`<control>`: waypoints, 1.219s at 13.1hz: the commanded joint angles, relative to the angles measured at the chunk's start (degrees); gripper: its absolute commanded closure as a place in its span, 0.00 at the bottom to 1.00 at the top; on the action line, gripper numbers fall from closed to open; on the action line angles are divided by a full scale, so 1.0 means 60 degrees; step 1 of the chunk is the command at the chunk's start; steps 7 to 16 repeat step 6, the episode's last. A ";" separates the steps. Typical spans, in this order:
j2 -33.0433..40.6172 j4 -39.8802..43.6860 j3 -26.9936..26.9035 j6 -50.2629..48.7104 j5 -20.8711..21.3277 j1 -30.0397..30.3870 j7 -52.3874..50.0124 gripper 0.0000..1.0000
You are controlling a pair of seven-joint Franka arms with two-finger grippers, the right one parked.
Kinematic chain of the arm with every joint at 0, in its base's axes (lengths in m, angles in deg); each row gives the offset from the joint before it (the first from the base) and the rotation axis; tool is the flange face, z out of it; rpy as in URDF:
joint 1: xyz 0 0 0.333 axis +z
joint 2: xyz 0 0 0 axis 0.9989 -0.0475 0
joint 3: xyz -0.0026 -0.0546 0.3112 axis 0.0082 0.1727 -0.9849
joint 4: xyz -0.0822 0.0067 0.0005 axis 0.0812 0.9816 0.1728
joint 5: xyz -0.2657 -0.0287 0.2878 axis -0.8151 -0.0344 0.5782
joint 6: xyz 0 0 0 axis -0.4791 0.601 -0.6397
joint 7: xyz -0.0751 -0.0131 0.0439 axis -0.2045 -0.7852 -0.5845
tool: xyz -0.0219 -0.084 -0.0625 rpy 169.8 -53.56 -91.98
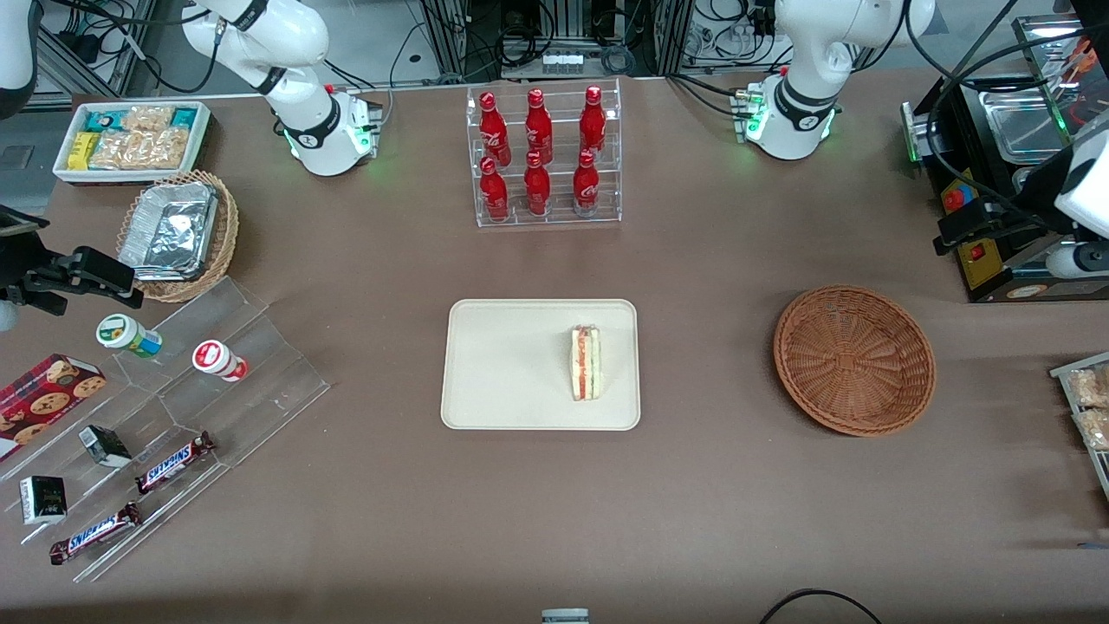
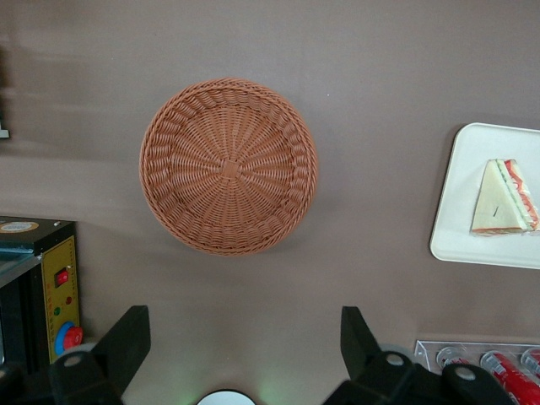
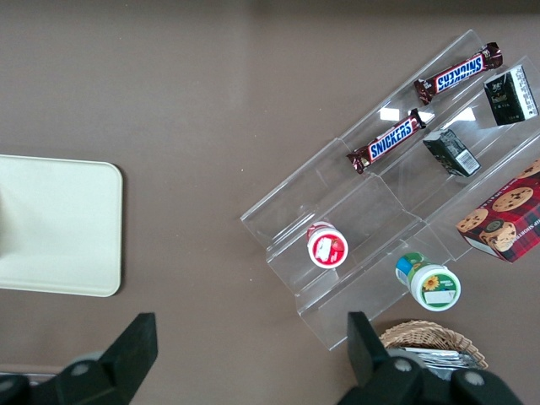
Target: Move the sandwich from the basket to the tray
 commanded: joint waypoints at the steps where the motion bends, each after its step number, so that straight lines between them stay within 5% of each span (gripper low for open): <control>1: -0.0225 0.0082 0.1203 -0.0039 -0.0078 0.0951 0.0165 0.00; 4: -0.0240 0.0157 0.2069 -0.0039 -0.0049 0.1759 0.0165 0.00; 16: -0.0197 0.0157 0.2115 -0.0083 -0.0063 0.1907 0.0151 0.00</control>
